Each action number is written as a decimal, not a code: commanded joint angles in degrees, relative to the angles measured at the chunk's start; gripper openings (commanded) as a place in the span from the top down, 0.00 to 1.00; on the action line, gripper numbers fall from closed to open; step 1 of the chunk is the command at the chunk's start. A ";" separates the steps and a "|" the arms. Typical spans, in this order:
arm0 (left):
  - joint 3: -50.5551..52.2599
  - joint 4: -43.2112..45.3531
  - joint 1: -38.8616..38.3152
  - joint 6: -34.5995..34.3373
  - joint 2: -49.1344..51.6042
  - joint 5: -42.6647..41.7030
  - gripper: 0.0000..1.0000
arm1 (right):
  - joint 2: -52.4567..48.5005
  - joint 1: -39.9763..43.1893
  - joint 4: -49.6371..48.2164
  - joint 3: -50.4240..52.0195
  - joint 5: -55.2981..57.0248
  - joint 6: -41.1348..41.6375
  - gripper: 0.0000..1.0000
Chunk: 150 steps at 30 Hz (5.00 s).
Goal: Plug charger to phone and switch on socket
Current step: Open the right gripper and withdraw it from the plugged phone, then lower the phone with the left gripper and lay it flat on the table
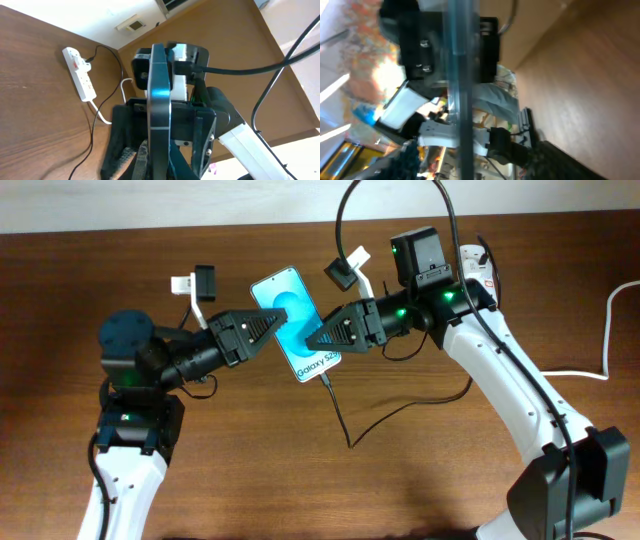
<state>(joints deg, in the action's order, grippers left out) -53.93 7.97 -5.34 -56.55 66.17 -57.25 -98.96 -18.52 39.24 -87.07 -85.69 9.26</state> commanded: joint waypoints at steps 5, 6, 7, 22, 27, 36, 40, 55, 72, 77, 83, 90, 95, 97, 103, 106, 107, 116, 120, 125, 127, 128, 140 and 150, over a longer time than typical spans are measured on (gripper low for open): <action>0.11 0.48 0.15 3.67 -0.50 -0.24 1.00 | 1.16 2.23 1.68 -1.18 9.22 -0.15 0.19; 0.11 0.15 0.15 4.02 -0.48 0.33 1.00 | 1.22 2.93 1.73 -1.18 8.85 -0.13 0.18; 0.11 -0.35 0.15 5.03 -0.48 1.36 1.00 | 1.31 4.37 1.66 -1.18 5.31 -0.15 0.15; 0.11 -14.95 0.13 24.30 6.86 15.10 1.00 | 9.88 12.87 16.15 -1.18 59.45 0.28 0.02; 0.11 -2.89 0.13 23.85 19.37 15.08 1.00 | 9.86 12.87 21.66 -1.18 65.70 0.24 0.01; 0.11 12.61 0.09 23.87 38.45 5.35 1.00 | 9.75 12.87 23.80 -1.18 66.51 0.24 0.02; 0.09 12.81 -0.22 25.31 43.41 4.96 1.00 | 9.66 12.87 24.59 -1.18 66.51 0.24 0.02; -0.24 3.08 -8.17 32.24 44.52 32.22 0.93 | 7.30 6.05 24.92 -1.01 75.03 0.07 0.02; -0.22 1.62 -8.81 31.78 49.77 34.36 0.78 | 5.88 6.05 24.90 -0.96 75.03 0.07 0.02; -0.22 2.25 -8.70 31.80 50.07 34.38 0.72 | 5.88 6.05 24.87 -0.96 75.03 0.07 0.02; -0.24 2.10 -8.37 31.80 50.07 34.60 0.53 | 5.88 6.05 24.92 -0.96 75.01 0.07 0.02; -4.15 2.27 -6.80 30.91 50.07 34.60 0.43 | 5.88 6.05 25.09 -0.96 75.01 0.07 0.02; -4.31 0.02 -6.73 30.49 50.07 34.56 0.38 | 5.88 6.05 25.11 -0.96 75.03 0.07 0.02; -4.33 -0.17 -6.47 30.49 50.07 33.92 0.38 | 5.88 6.05 25.09 -0.96 75.03 0.07 0.02; -4.37 -4.55 -6.43 30.27 50.07 31.56 0.44 | 4.66 6.05 24.17 0.28 75.73 0.46 0.01; -4.52 -4.90 -6.05 30.25 50.01 31.47 0.63 | 1.18 6.05 19.15 3.67 75.49 3.74 0.20; -4.66 -5.31 -5.68 29.92 49.83 31.26 0.64 | -0.28 6.05 18.36 3.80 75.01 3.74 0.34; -4.74 -6.34 -4.59 29.29 42.51 30.60 0.60 | -14.03 3.39 9.90 4.11 66.14 8.28 0.95; -4.74 -8.39 -4.59 32.76 39.67 30.73 0.55 | -16.72 -1.14 4.44 4.15 66.29 10.86 0.96; -4.74 -13.29 -3.93 33.24 36.79 36.37 0.51 | -19.98 -4.04 0.74 4.15 66.86 14.21 0.96; -4.74 -16.15 -1.16 33.99 34.91 36.79 0.52 | -20.87 -4.09 -0.33 4.15 66.82 14.84 0.96; -4.74 -16.76 -0.07 33.97 34.38 36.79 0.52 | -21.18 -4.15 -1.03 4.15 66.77 16.15 0.96; -4.74 -24.35 10.03 33.94 32.65 36.72 0.52 | -24.55 -7.02 -0.48 4.20 63.54 21.75 0.96; -4.74 -25.09 10.01 33.97 32.65 36.72 0.51 | -24.55 -7.02 0.59 4.20 56.72 21.70 0.96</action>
<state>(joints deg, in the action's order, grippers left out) -58.98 -16.91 4.32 -23.51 100.68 -20.73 -122.15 -25.12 39.83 -83.11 -26.00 31.07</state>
